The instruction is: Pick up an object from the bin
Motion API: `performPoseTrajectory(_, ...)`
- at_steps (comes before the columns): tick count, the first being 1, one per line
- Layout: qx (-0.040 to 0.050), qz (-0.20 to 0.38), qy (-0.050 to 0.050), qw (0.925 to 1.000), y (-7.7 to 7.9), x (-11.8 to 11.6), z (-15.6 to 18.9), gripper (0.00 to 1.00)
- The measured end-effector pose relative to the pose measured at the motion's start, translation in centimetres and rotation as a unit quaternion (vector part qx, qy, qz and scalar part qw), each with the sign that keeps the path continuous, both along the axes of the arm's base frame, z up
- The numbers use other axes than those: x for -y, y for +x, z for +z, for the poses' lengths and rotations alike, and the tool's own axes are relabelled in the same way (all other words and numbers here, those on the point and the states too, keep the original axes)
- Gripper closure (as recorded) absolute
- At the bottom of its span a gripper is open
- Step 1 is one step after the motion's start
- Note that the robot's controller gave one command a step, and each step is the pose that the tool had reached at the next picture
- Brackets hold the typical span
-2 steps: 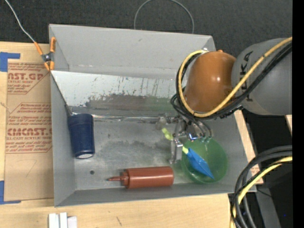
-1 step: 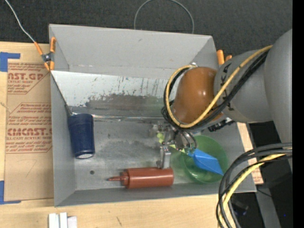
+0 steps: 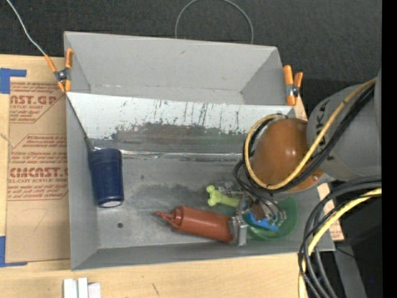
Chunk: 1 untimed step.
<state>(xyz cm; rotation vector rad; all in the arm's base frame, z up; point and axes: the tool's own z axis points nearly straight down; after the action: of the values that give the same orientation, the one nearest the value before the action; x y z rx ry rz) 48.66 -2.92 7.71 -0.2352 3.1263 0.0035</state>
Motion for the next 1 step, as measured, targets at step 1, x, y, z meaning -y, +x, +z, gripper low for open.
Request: performPoseTrajectory(1,-0.0009,0.0,0.001,1.0,0.02,-0.22,-0.03,0.0)
